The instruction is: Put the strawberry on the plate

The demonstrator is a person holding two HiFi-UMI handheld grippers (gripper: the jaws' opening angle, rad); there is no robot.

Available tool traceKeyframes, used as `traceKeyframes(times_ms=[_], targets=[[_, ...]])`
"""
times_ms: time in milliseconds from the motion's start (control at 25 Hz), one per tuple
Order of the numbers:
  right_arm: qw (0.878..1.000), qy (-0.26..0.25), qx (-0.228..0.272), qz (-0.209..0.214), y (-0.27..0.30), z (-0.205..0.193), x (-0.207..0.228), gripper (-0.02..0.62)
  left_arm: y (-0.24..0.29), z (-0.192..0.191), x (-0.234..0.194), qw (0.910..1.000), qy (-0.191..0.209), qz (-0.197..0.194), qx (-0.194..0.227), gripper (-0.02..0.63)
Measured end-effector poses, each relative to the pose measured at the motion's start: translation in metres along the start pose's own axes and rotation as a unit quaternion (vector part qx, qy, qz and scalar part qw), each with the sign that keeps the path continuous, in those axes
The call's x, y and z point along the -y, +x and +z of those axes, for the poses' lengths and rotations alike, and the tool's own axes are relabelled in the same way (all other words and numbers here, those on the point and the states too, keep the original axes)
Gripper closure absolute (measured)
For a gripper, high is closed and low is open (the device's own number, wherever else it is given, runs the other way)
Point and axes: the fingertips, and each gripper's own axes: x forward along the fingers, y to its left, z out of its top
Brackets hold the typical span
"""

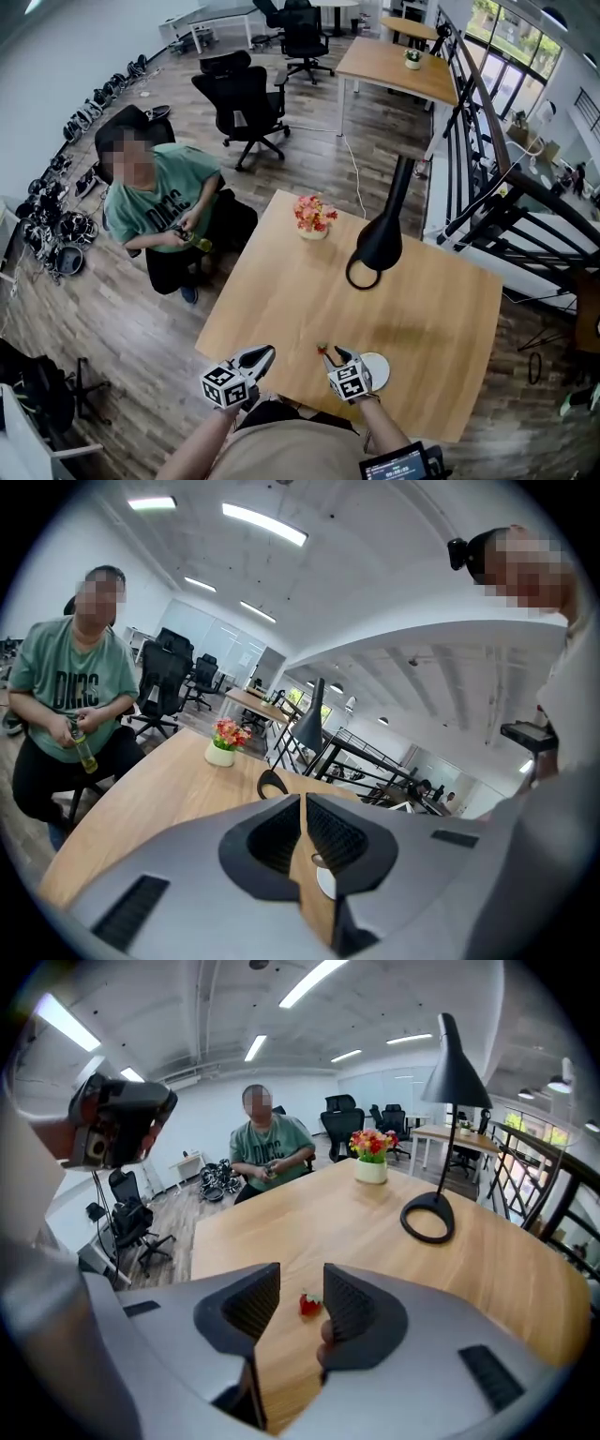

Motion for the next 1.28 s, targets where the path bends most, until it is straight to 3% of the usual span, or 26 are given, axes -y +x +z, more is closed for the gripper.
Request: traceKeyframes(times_ms=[160, 320, 440, 840, 1080, 1280], targets=[[0.999, -0.017, -0.043, 0.006, 0.016, -0.017, -0.004, 0.468, 0.005, 0.000, -0.004, 0.9999, 0.006, 0.000, -0.010, 0.601], [0.997, -0.046, -0.054, 0.016, 0.035, -0.029, -0.011, 0.466, 0.010, 0.000, -0.002, 0.9997, 0.014, -0.007, -0.018, 0.601], [0.995, -0.071, -0.072, 0.025, 0.052, -0.040, -0.014, 0.410, 0.016, -0.003, -0.007, 0.9994, 0.017, -0.007, -0.029, 0.600], [0.980, -0.151, -0.132, -0.002, 0.093, -0.075, -0.004, 0.410, 0.022, 0.003, -0.015, 0.9988, 0.027, -0.005, -0.040, 0.600], [0.963, -0.224, -0.151, -0.005, 0.106, -0.086, -0.003, 0.410, 0.014, 0.001, -0.022, 0.9990, 0.021, 0.006, -0.040, 0.600], [0.938, -0.308, -0.161, -0.009, 0.113, -0.095, -0.004, 0.410, 0.004, -0.005, -0.024, 0.9991, 0.013, 0.015, -0.037, 0.600]])
